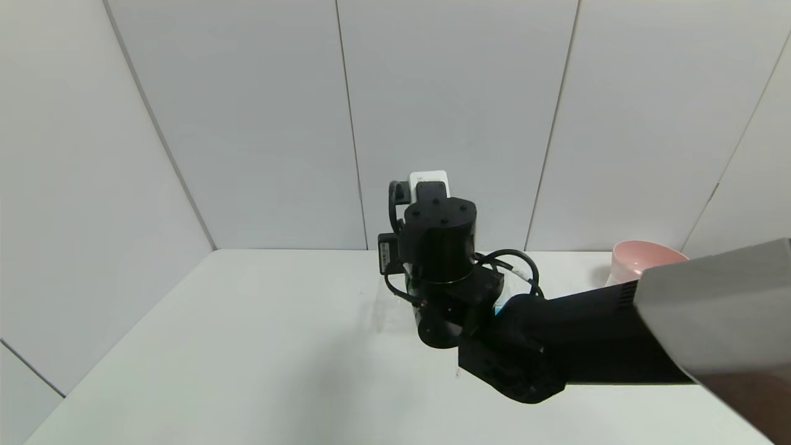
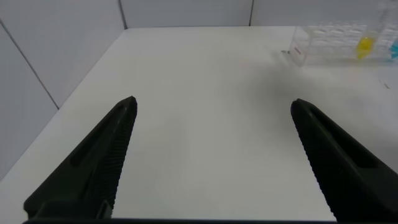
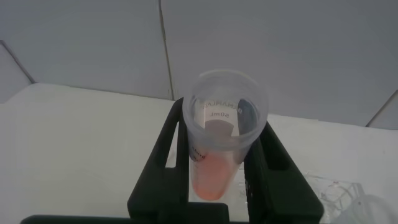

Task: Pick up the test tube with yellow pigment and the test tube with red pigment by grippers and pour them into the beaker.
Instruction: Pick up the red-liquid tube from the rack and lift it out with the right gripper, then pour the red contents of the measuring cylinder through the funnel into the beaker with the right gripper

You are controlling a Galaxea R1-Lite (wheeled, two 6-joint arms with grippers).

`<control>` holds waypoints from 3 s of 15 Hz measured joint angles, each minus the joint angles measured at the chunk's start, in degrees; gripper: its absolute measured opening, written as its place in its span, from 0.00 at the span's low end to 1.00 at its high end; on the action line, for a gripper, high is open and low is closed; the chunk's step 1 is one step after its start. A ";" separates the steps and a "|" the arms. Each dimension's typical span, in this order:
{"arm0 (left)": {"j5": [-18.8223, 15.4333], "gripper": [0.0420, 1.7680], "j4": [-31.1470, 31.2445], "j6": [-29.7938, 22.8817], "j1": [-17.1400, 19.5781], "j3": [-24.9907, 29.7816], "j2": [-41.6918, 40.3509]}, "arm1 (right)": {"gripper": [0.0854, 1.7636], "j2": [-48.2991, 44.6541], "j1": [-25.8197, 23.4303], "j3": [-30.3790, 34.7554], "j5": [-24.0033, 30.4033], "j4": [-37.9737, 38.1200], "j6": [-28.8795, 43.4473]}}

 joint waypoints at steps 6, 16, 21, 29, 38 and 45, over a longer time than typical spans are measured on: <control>0.00 1.00 0.00 0.00 0.00 0.00 0.00 | 0.28 -11.95 -8.01 9.48 0.49 1.72 -8.47; 0.00 1.00 0.00 0.00 0.00 0.00 0.00 | 0.28 -30.66 -46.17 28.98 34.82 1.67 -10.68; 0.00 1.00 0.00 0.00 0.00 0.00 0.00 | 0.28 -32.23 -64.40 30.84 54.59 1.67 -10.98; 0.00 1.00 0.00 0.00 0.00 0.00 0.00 | 0.28 -21.72 -75.02 29.33 70.69 -12.26 -31.46; 0.00 1.00 0.00 0.00 0.00 0.00 0.00 | 0.28 -15.82 -70.74 31.65 71.51 -21.13 -43.72; 0.00 1.00 0.00 0.00 0.00 0.00 0.00 | 0.28 -13.43 -71.05 33.62 77.84 -22.37 -52.15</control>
